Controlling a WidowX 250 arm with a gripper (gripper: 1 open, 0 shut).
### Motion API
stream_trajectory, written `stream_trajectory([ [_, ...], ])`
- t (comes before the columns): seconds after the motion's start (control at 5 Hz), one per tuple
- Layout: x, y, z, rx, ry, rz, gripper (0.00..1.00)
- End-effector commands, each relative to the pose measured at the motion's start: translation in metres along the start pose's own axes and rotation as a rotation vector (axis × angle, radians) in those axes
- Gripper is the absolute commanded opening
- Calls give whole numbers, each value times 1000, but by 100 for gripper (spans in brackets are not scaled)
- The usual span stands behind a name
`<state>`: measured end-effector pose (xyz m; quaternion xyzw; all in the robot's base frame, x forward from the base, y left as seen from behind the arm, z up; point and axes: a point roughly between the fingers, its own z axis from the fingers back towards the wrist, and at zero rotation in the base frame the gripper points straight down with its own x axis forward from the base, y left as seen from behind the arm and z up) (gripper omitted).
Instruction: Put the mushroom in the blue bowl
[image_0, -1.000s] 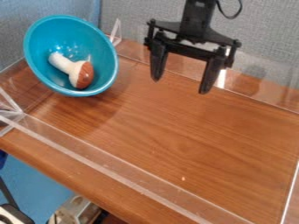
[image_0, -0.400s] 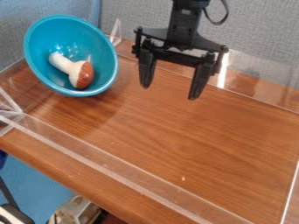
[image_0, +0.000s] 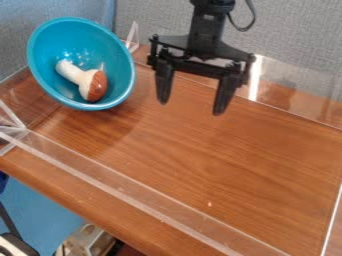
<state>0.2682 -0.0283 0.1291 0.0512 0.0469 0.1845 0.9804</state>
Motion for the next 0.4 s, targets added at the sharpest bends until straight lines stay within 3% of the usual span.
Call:
stream_trajectory([
  [0.0, -9, -12, 19, -19, -45, 22, 100],
  [0.2, 2, -4, 25, -13, -63, -24, 100],
])
